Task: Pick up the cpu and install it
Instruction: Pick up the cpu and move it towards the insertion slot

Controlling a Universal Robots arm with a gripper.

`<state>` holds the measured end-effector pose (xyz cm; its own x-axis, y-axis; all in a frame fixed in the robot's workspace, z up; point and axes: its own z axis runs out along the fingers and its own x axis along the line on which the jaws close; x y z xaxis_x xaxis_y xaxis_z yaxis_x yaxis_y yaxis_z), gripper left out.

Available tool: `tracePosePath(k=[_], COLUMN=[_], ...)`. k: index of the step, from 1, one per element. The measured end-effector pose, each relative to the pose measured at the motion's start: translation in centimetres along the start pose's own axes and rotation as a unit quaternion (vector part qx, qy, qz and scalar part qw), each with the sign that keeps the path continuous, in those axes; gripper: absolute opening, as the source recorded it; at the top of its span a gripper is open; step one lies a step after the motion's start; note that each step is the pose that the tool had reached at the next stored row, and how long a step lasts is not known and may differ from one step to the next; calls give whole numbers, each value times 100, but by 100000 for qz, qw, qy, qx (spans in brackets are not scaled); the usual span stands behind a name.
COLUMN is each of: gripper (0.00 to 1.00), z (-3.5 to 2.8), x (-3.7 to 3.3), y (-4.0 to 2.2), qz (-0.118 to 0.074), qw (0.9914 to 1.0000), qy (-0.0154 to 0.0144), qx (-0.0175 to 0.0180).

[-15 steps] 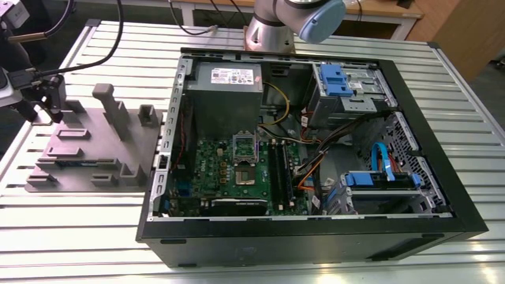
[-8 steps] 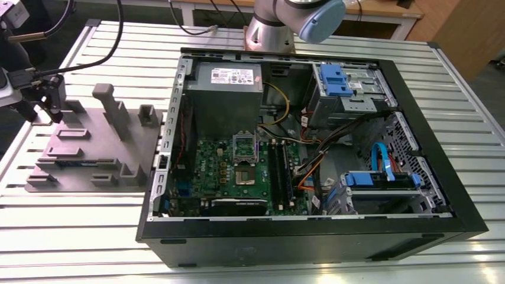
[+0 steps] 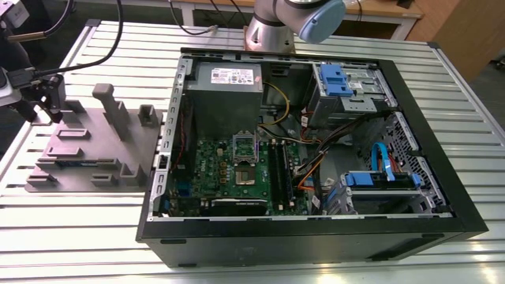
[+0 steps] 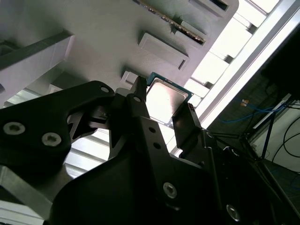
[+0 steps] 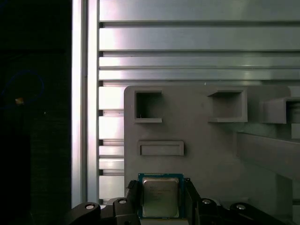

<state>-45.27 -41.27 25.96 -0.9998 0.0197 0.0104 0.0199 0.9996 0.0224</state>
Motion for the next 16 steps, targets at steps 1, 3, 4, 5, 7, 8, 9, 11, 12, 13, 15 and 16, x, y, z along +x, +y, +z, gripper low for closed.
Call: tracePosePath(k=[1, 3, 4, 5, 7, 8, 9, 11, 12, 13, 15, 16], gripper=[47, 47, 47, 47, 47, 47, 47, 47, 47, 47, 47, 47], z=[-1, -2, -3, -3, -3, -3, -3, -3, -3, -3, -3, -3], x=[0, 0, 0, 0, 0, 0, 0, 0, 0, 0, 0, 0], y=[0, 0, 0, 0, 0, 0, 0, 0, 0, 0, 0, 0], qz=[-2, -1, -1, 0, 2, 3, 1, 4, 2, 5, 5, 4], qw=[100000, 100000, 100000, 100000, 100000, 100000, 100000, 99999, 99999, 99999, 99998, 99998], qy=[-5, -4, 0, 1, -5, -2, -6, -5, -7, -11, -12, -11], qx=[16, 51, 77, 103, 151, 194, 243, 335, 393, 445, 568, 627])
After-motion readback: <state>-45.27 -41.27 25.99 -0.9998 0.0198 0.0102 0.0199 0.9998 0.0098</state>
